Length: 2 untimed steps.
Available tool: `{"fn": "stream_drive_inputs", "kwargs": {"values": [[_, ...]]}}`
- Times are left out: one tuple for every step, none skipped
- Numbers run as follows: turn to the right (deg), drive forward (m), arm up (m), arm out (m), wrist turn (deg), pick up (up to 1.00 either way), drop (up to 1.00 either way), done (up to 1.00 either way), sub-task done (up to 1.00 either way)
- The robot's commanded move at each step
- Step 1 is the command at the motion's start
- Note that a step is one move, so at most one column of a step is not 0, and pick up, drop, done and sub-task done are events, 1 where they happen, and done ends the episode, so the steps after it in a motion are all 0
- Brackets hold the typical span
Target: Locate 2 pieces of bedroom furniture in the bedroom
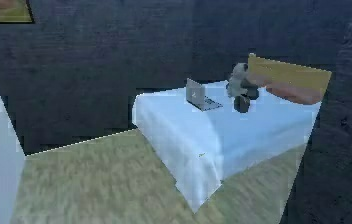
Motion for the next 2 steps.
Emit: {"fn": "stream_drive_inputs", "kwargs": {"values": [[-45.0,0.00,0.00,0.00,0.0,0.00,0.00,0.00,0.00],[-18.0,0.00,0.00,0.00,0.0,0.00,0.00,0.00,0.00]]}}
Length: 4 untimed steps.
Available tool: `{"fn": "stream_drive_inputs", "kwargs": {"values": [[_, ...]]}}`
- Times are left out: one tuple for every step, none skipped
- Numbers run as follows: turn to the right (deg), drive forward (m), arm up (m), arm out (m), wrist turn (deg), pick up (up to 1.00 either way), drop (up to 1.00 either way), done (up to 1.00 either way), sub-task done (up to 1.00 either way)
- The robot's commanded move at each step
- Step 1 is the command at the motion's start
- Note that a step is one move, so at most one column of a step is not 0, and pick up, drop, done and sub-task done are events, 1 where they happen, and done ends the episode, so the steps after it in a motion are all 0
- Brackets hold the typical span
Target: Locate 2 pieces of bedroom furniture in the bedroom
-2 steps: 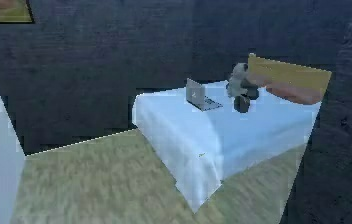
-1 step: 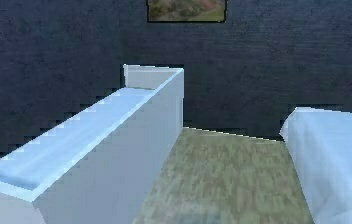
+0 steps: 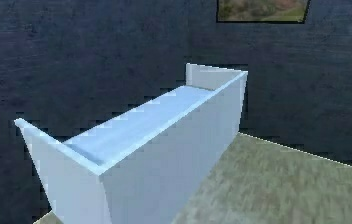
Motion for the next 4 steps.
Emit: {"fn": "stream_drive_inputs", "kwargs": {"values": [[0.0,0.00,0.00,0.00,0.0,0.00,0.00,0.00,1.00],[45.0,0.00,0.00,0.00,0.0,0.00,0.00,0.00,0.00],[6.0,0.00,0.00,0.00,0.0,0.00,0.00,0.00,0.00],[0.0,0.45,0.00,0.00,0.0,0.00,0.00,0.00,0.00]]}}
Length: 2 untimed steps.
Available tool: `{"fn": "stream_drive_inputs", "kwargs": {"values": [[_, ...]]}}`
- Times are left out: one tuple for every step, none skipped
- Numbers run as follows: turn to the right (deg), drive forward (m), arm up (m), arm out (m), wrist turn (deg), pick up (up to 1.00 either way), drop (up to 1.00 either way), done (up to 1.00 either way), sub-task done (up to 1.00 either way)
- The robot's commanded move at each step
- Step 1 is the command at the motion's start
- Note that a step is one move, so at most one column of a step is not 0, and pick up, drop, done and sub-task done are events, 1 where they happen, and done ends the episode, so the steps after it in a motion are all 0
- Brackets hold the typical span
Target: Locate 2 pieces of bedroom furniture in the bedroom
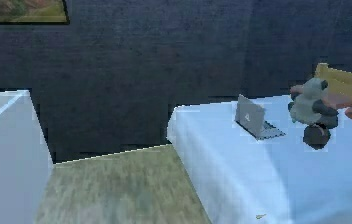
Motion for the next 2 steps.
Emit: {"fn": "stream_drive_inputs", "kwargs": {"values": [[33.0,0.00,0.00,0.00,0.0,0.00,0.00,0.00,0.00],[0.0,0.00,0.00,0.00,0.0,0.00,0.00,1.00,0.00]]}}
